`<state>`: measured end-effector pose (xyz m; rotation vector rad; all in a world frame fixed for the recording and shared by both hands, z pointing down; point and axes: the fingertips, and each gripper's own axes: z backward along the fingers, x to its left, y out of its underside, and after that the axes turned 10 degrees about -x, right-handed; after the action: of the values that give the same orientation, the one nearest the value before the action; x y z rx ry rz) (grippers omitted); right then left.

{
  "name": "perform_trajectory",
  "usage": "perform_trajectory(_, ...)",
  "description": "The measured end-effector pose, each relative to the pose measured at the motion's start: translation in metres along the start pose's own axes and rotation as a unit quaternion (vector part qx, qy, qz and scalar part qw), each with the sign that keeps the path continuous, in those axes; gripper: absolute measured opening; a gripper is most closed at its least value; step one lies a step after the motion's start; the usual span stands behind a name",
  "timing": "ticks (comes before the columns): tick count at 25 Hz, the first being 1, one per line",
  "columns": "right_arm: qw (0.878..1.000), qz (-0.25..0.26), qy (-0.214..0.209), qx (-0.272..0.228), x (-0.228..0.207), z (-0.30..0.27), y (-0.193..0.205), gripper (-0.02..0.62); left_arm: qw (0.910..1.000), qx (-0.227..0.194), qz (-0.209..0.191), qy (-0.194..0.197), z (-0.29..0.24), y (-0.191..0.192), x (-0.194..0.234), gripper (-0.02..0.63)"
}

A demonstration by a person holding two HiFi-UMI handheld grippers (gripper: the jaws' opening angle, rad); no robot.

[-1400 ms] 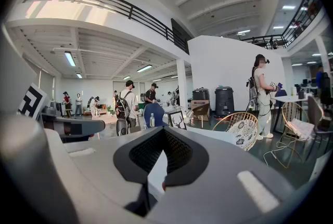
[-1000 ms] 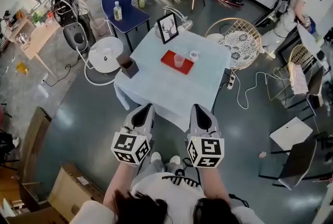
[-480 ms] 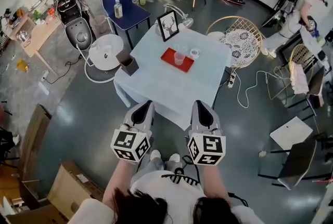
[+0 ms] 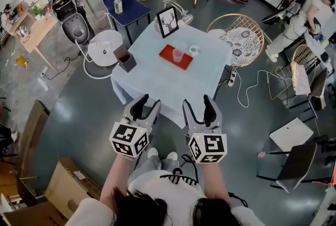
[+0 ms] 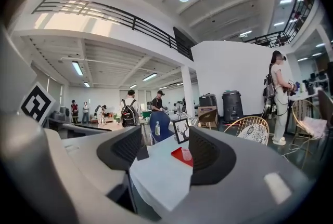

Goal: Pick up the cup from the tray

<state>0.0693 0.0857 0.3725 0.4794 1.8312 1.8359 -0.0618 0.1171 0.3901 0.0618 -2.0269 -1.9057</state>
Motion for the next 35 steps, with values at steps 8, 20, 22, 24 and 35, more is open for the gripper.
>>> perform_trajectory(8, 1.0, 0.004, -0.002, 0.007, -0.024, 0.001, 0.004, 0.308, 0.9999, -0.005, 0.001, -0.01, -0.012, 0.0, -0.007, 0.173)
perform_trajectory(20, 0.999, 0.037, -0.017, 0.018, -0.045, -0.013, 0.019, 0.313, 0.9997, 0.002, -0.011, -0.022, -0.041, 0.014, 0.0, 0.173)
perform_trajectory(22, 0.999, 0.041, -0.018, 0.017, -0.047, -0.019, 0.02, 0.316, 0.9996, 0.002, -0.014, -0.023, -0.047, 0.016, 0.004, 0.173)
perform_trajectory(24, 0.999, 0.046, -0.019, 0.015, -0.05, -0.024, 0.019, 0.319, 0.9996, 0.004, -0.017, -0.022, -0.053, 0.017, 0.007, 0.173)
perform_trajectory(35, 0.999, 0.045, -0.007, 0.011, -0.064, -0.072, 0.026, 0.324, 0.9995, 0.018, -0.016, -0.018, -0.092, 0.022, 0.039, 0.173)
